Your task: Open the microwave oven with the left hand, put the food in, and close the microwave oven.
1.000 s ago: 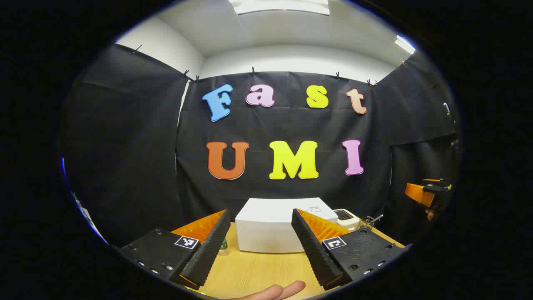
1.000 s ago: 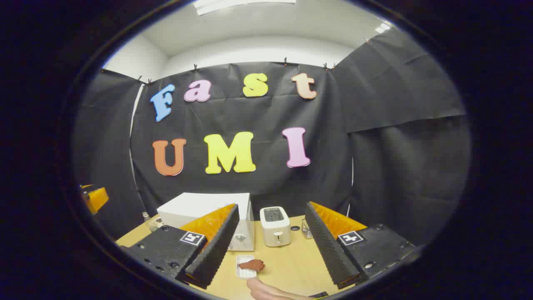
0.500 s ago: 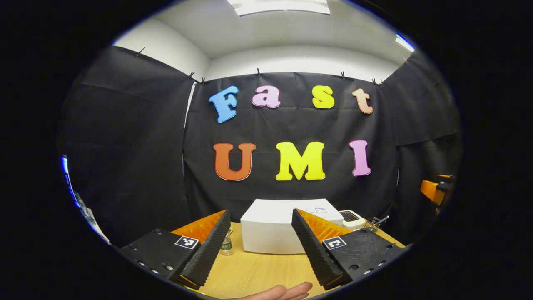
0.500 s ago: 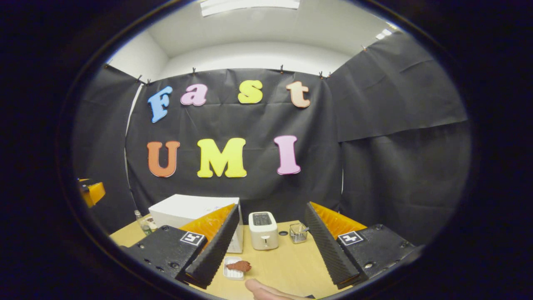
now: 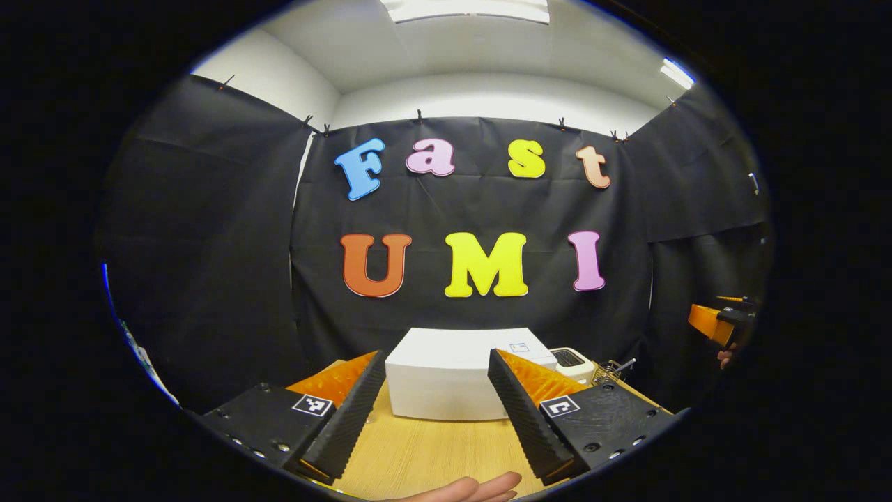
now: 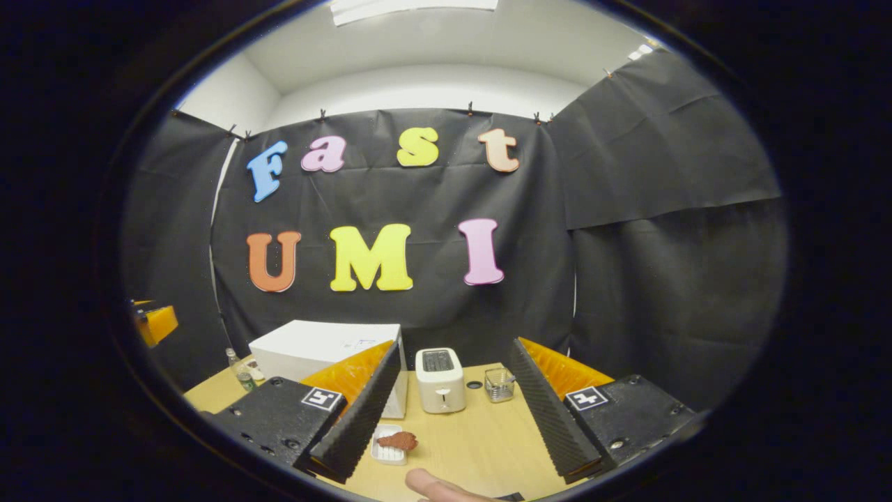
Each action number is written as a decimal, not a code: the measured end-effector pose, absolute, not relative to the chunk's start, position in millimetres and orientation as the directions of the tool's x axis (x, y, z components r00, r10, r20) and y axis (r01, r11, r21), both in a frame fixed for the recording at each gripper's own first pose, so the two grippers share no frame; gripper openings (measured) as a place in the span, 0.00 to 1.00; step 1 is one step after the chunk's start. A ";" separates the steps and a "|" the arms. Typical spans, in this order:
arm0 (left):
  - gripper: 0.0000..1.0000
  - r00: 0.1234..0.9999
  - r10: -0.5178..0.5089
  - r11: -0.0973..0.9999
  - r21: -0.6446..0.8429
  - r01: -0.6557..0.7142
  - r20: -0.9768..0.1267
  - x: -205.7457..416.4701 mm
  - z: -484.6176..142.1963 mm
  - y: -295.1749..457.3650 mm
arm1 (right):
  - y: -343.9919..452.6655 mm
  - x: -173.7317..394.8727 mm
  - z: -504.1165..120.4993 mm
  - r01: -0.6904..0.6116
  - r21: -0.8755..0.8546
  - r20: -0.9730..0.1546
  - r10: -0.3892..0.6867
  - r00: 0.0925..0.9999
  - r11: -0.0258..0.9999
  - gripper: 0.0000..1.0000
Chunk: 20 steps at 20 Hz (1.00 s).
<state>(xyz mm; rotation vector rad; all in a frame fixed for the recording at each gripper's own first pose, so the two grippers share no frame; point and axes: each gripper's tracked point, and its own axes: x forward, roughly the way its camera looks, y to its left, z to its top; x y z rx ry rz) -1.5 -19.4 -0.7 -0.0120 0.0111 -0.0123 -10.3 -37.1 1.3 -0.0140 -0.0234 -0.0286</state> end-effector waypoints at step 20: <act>0.93 0.964 -0.119 0.993 -0.033 0.114 -0.238 119.8 -157.6 -125.1 | -71.2 -16.5 -14.5 0.018 0.020 0.030 -0.019 0.999 1.000 1.00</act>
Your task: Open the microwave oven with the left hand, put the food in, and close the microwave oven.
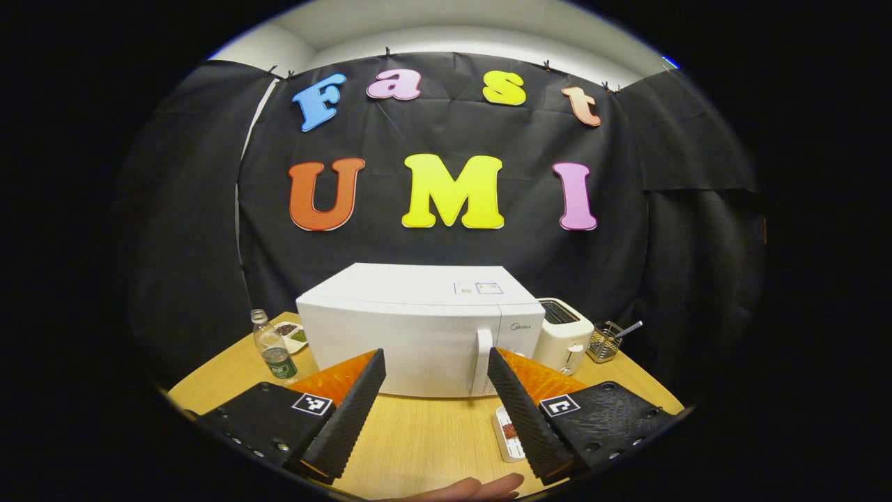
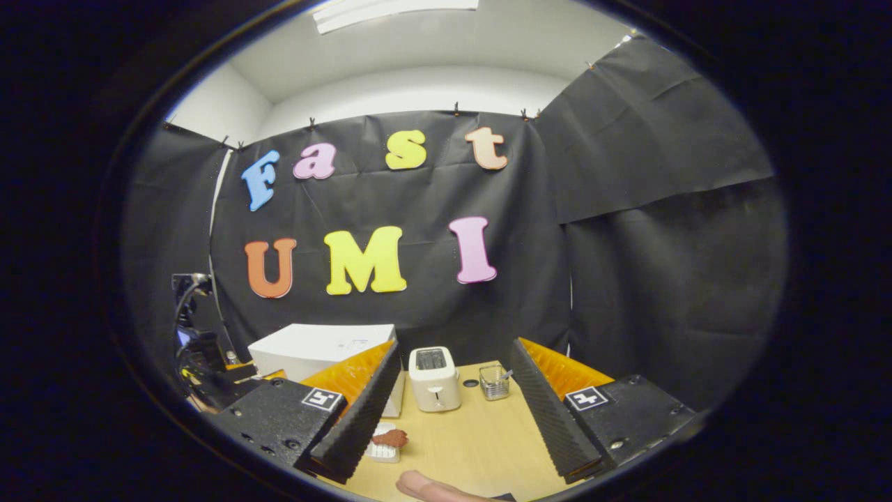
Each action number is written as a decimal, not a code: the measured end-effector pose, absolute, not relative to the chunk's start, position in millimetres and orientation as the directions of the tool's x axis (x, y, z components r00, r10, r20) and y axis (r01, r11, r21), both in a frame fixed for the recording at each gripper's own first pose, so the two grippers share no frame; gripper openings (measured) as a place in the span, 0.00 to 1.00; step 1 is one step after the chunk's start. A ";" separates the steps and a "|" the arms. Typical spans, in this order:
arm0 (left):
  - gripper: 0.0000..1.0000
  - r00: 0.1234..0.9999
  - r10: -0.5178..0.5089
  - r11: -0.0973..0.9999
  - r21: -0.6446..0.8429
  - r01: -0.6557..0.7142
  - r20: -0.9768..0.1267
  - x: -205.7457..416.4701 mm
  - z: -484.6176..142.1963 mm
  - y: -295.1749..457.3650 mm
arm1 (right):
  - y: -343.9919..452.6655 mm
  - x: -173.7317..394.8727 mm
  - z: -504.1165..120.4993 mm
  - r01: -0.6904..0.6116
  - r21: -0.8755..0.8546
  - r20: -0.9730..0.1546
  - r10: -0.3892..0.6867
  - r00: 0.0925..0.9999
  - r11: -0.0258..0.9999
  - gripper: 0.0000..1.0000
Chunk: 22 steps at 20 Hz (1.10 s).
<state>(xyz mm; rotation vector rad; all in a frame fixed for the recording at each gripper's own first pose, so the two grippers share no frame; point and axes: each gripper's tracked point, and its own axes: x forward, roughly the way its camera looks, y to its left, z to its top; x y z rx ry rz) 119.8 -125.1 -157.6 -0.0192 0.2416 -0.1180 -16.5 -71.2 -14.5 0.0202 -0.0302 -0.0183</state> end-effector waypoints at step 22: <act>0.43 0.959 -0.103 0.995 -0.040 0.096 -0.264 247.2 -301.6 -196.6 | -108.2 -16.7 -19.7 -0.041 0.000 0.102 0.040 0.994 0.999 1.00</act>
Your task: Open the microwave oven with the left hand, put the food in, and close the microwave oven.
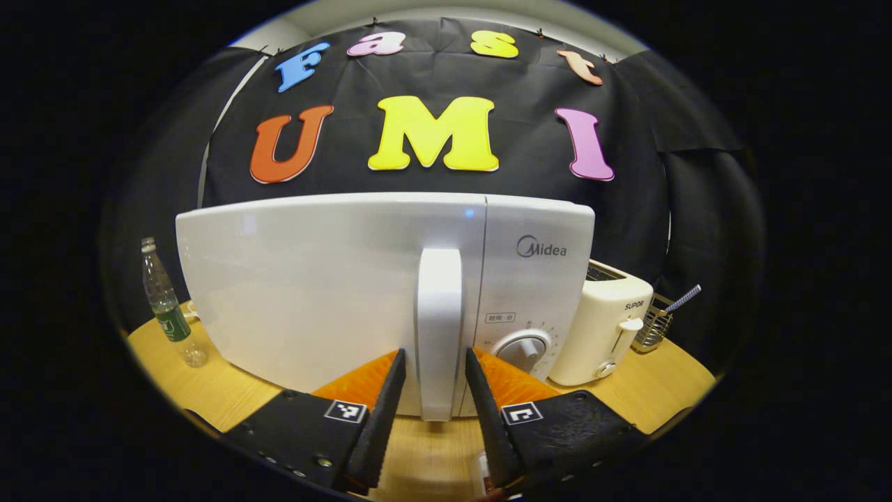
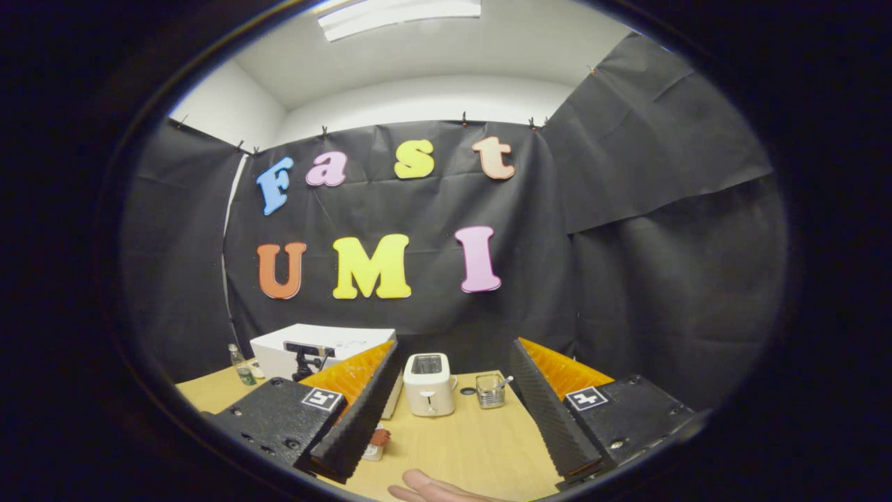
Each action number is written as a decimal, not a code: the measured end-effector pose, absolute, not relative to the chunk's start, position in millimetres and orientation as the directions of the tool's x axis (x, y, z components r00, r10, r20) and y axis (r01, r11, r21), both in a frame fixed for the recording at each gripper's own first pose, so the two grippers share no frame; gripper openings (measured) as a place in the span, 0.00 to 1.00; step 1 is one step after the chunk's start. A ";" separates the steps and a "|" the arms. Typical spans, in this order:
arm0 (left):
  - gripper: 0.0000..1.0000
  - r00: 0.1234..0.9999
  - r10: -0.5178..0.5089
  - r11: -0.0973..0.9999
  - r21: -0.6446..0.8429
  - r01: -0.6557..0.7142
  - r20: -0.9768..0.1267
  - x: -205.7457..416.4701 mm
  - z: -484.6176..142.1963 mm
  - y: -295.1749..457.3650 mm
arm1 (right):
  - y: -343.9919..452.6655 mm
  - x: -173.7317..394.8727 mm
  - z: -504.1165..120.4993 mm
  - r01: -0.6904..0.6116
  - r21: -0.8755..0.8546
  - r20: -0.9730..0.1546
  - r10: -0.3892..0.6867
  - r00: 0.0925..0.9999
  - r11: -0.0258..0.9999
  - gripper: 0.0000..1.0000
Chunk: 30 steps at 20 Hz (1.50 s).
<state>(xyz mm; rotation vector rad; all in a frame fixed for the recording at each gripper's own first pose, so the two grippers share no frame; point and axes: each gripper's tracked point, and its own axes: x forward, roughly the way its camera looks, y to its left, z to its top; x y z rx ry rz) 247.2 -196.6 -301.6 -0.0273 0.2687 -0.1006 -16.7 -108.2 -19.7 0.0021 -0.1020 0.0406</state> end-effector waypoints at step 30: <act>0.08 0.937 -0.293 0.956 -0.054 0.288 -0.192 68.6 -293.3 -81.1 | -43.4 -59.2 -44.7 -0.117 -0.003 0.091 0.117 0.989 0.993 1.00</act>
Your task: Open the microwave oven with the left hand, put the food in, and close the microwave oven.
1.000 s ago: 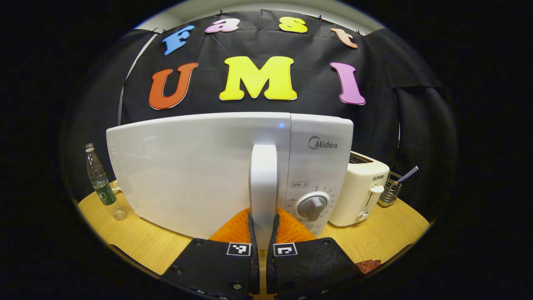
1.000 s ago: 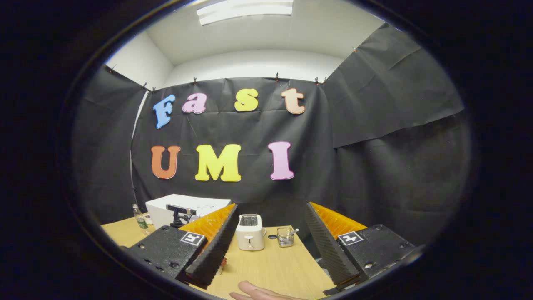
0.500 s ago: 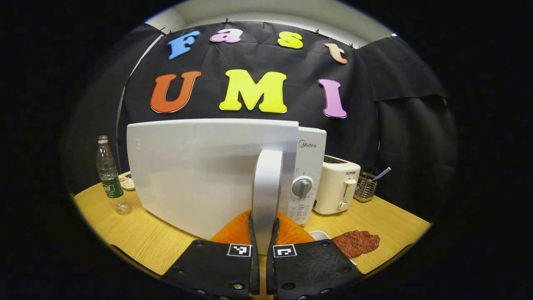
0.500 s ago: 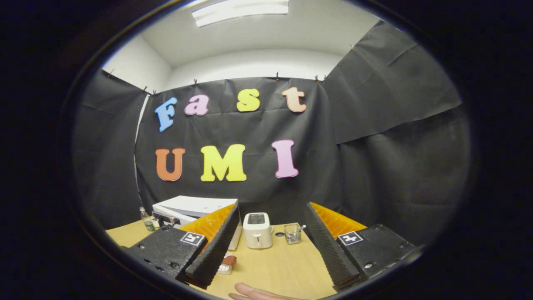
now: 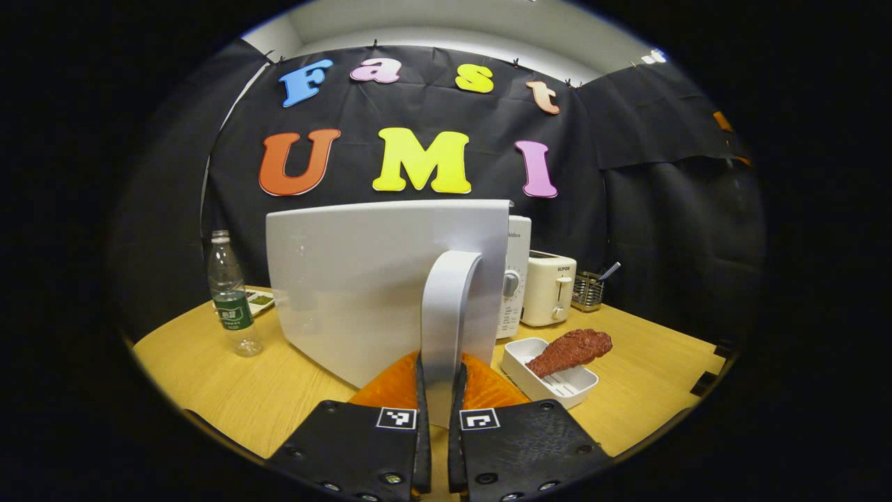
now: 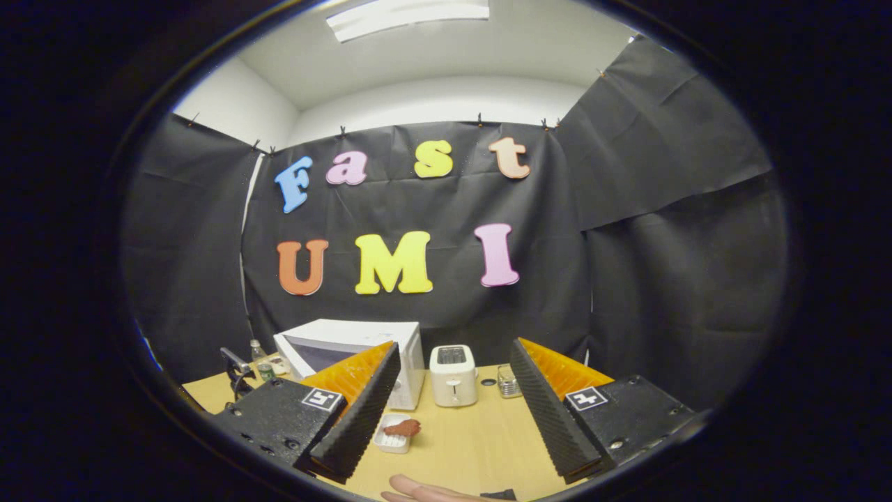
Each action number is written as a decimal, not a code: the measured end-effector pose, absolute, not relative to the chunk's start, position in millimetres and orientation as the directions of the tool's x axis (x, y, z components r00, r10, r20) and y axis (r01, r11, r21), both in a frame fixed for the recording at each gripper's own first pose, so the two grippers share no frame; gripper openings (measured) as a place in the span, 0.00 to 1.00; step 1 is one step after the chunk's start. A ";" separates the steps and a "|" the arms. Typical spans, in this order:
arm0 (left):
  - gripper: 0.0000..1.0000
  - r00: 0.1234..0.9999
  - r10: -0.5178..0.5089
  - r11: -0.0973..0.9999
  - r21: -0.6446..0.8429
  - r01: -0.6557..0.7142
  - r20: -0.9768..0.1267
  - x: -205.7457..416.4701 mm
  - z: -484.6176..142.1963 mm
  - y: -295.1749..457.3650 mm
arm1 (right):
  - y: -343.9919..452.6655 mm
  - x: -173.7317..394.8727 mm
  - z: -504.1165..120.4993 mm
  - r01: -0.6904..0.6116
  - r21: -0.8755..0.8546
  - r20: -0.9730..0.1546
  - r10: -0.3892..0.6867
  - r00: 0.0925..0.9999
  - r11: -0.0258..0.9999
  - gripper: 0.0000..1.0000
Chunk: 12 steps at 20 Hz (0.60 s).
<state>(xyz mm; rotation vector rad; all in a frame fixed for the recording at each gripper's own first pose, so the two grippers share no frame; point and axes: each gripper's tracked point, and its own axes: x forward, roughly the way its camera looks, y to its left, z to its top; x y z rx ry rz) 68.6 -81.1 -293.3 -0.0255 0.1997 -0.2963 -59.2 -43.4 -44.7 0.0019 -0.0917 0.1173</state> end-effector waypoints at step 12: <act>0.94 0.981 -0.082 0.997 -0.017 0.080 -0.176 -53.2 -277.7 110.3 | 7.1 -59.5 -93.7 -0.205 -0.045 0.010 0.205 0.979 0.978 1.00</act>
